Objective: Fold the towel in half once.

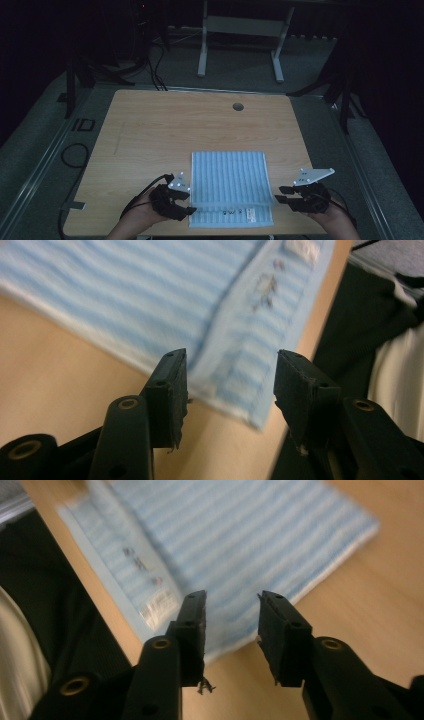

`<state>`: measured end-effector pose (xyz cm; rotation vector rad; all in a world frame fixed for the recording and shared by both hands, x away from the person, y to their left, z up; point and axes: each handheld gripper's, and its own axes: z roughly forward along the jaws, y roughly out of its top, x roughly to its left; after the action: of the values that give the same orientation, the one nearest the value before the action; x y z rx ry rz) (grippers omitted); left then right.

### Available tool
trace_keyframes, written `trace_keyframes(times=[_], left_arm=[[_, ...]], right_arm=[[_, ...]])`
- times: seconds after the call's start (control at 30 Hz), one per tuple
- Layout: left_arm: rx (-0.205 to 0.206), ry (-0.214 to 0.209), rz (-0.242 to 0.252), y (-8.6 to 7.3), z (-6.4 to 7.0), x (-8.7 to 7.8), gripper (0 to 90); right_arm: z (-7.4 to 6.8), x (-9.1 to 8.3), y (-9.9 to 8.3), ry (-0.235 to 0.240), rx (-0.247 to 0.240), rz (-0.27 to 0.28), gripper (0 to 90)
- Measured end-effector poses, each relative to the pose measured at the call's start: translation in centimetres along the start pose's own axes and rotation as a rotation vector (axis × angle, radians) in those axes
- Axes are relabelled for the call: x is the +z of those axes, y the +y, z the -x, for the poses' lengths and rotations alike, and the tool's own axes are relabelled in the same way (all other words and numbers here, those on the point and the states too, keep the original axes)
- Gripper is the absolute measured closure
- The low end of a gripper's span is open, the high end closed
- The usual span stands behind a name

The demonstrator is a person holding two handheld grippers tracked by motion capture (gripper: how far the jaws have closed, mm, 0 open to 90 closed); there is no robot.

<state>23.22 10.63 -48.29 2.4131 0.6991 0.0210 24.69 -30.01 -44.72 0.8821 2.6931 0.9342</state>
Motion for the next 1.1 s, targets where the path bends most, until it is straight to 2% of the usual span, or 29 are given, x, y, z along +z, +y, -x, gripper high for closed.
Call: trace_keyframes(times=[0.07, 0.17, 0.27, 0.33, 0.4, 0.53, 0.67, 0.83, 0.9, 0.93, 0.97, 1.1], left_arm=[[-0.032, -0.003, -0.005, -0.6, -0.4, 0.4, 45.3], [-0.050, -0.025, 0.001, -0.7, -0.6, 1.2, 42.9], [-0.019, -0.053, 0.001, -0.3, 0.2, 2.2, 41.5], [0.013, -0.046, -0.018, 0.0, 0.8, 2.9, 41.4], [0.011, -0.063, -0.031, 0.1, 0.9, 3.7, 41.4], [-0.011, -0.070, -0.048, 0.1, 0.5, 4.5, 41.4], [-0.051, -0.052, -0.056, -0.1, -1.1, 4.3, 39.7], [-0.091, -0.004, -0.088, -0.1, -3.5, 3.8, 39.7], [-0.105, 0.021, -0.091, 0.1, -4.5, 3.6, 39.7], [-0.105, 0.021, -0.091, 0.1, -4.5, 3.6, 39.7], [-0.121, 0.052, -0.101, 0.3, -5.5, 3.4, 39.7], [-0.147, 0.071, -0.100, 1.1, -7.3, 3.1, 39.6]], right_arm=[[-0.1, 0.5, -0.8, -0.029, 0.022, -0.019, 61.6], [-0.1, 1.5, -1.3, -0.001, 0.037, -0.029, 59.6], [-0.6, 3.5, -1.5, 0.021, 0.034, -0.064, 59.7], [-1.0, 4.2, -1.7, 0.036, 0.027, -0.070, 60.1], [-1.0, 4.8, -1.9, 0.027, 0.023, -0.091, 60.0], [-0.6, 5.3, -2.1, 0.024, 0.040, -0.106, 59.7], [0.6, 5.5, -2.5, 0.006, 0.076, -0.127, 58.0], [2.3, 5.9, -2.5, -0.012, 0.102, -0.143, 55.6], [3.2, 6.1, -2.2, -0.026, 0.109, -0.149, 55.5], [3.2, 6.1, -2.2, -0.026, 0.109, -0.149, 55.5], [4.2, 6.2, -1.7, -0.041, 0.112, -0.150, 55.2], [5.6, 6.2, -0.4, -0.055, 0.119, -0.146, 54.1]])
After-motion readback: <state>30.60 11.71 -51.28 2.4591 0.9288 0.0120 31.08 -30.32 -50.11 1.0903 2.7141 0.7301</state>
